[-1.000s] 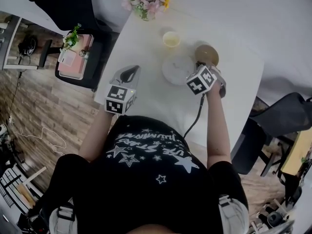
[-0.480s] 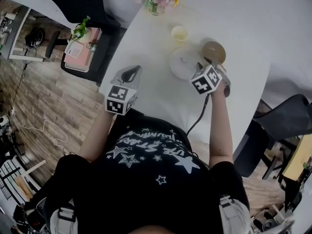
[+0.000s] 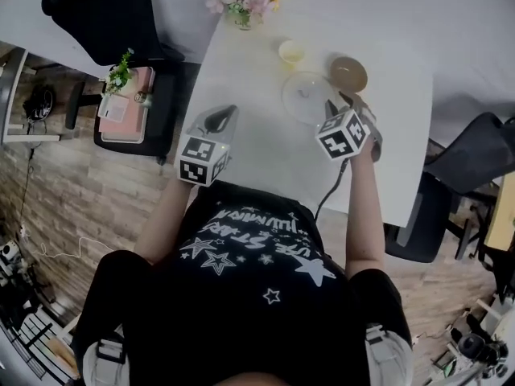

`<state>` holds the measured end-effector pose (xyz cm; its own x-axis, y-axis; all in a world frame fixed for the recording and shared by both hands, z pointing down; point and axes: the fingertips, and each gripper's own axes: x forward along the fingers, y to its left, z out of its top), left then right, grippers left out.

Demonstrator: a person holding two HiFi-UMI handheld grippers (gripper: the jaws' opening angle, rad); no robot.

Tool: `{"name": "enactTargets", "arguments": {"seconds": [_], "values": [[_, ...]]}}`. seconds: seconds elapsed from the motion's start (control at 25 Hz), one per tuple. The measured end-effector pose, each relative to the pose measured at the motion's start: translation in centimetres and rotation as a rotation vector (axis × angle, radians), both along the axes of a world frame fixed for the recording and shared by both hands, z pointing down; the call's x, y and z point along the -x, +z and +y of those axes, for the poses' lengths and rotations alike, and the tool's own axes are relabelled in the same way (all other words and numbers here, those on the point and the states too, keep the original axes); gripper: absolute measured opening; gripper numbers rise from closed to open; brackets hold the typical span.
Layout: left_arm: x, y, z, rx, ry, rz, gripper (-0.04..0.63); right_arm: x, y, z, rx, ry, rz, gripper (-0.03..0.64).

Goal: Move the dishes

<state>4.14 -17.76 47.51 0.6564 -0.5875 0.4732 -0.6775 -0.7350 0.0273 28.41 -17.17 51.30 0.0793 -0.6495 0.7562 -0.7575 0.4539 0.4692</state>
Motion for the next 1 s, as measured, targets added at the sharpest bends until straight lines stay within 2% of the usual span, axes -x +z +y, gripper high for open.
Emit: {"name": "enactTargets", "arguments": {"seconds": [0.2, 0.36, 0.56, 0.68, 0.84, 1.0], "values": [[2.3, -0.1, -0.9, 0.009, 0.116, 0.024, 0.012, 1.2, -1.8, 1.8, -0.072, 0.177, 0.021, 0.142], [4.3, 0.6, -1.7, 0.035, 0.203, 0.039, 0.012, 2.8, -3.0, 3.8, -0.118, 0.317, 0.04, 0.097], [6.0, 0.8, -1.6, 0.039, 0.346, 0.055, 0.011, 5.8, -3.7, 6.5, -0.159, 0.467, 0.048, 0.072], [6.7, 1.0, -1.6, 0.046, 0.432, 0.062, 0.012, 7.7, -4.2, 8.3, -0.189, 0.555, 0.062, 0.016], [7.2, 1.6, -0.7, 0.066, 0.535, 0.054, 0.011, 10.5, -4.2, 11.5, -0.203, 0.678, 0.009, 0.005], [7.5, 1.9, 1.2, 0.082, 0.601, 0.059, 0.012, 12.3, -3.4, 13.8, -0.197, 0.735, -0.021, 0.005]]}}
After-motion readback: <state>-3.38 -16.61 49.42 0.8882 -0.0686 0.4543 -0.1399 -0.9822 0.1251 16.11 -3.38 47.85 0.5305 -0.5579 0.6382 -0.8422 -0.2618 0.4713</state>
